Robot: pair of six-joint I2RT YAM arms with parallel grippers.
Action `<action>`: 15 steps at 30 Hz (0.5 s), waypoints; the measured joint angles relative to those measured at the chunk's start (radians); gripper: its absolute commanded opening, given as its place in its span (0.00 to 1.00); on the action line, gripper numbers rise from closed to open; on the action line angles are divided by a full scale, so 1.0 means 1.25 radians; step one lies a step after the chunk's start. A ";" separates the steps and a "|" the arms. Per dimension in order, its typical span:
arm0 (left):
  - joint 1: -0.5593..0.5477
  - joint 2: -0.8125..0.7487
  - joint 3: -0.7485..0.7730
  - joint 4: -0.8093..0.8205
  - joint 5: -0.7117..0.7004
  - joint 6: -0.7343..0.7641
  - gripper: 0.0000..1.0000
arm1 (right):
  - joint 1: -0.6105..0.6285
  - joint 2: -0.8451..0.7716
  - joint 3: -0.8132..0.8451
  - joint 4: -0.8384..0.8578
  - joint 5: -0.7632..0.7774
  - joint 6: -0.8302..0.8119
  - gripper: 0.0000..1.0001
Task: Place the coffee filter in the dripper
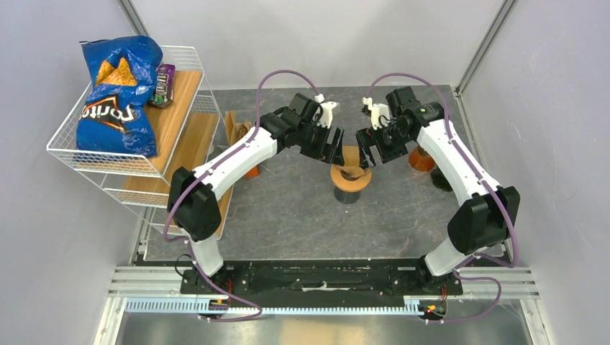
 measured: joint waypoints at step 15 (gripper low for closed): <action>0.002 -0.003 0.135 -0.008 0.027 0.001 0.94 | 0.000 -0.067 0.087 0.023 -0.099 -0.006 0.97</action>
